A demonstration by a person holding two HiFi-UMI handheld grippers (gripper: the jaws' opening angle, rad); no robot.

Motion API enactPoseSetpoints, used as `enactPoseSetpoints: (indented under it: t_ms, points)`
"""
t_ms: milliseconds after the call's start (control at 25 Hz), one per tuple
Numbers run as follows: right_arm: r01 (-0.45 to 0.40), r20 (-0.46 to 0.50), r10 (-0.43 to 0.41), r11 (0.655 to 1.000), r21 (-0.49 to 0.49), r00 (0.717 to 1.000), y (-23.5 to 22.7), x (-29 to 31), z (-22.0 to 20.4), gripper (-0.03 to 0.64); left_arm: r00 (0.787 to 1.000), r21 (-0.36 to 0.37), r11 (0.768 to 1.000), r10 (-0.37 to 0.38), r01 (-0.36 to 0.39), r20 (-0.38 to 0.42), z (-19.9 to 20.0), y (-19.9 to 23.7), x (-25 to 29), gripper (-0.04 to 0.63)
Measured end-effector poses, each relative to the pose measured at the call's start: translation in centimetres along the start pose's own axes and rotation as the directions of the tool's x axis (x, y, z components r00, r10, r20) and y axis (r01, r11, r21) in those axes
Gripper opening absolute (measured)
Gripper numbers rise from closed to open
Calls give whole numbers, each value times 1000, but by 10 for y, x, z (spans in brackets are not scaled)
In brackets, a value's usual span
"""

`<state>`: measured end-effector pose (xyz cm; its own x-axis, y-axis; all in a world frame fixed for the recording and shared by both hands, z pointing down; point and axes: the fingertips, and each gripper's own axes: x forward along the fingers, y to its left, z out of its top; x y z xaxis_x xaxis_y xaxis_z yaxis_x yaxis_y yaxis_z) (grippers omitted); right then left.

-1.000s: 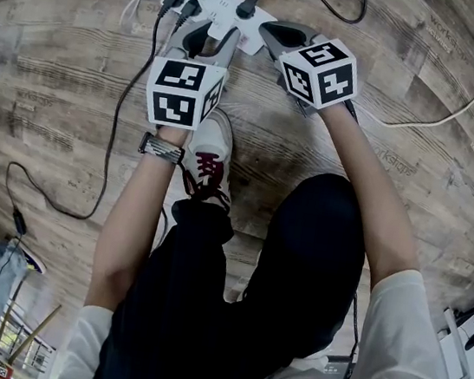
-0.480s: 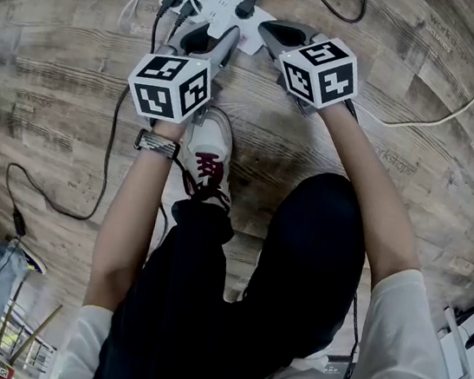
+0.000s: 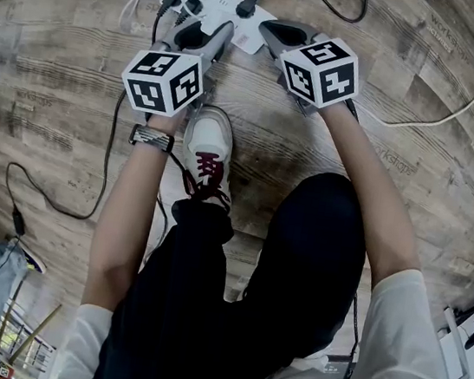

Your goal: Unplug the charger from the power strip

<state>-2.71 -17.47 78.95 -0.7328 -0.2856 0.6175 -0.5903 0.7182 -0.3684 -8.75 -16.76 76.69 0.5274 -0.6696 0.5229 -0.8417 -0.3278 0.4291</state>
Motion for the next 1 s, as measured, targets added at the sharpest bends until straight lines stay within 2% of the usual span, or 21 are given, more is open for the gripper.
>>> enactPoseSetpoints:
  t_ms: [200,400,800,1000]
  points:
    - [-2,0,2,1000,0,1000,0,0,0,2,1000,-59,998,1,-2,-18,-5,5,1,158]
    - [-1,0,1,1000,2,1000,0,1,1,2,999,-75,997,19,-23,-49,-11,9,1,198]
    - [5,-5,-5,1000,-8,1000,-1,0,0,2,997,-62,997,42,-46,-65,-14,12,-1,216]
    - [8,-15,-8,1000,-18,1000,0,0,0,2,997,-39,998,36,-39,-75,-16,7,-1,259]
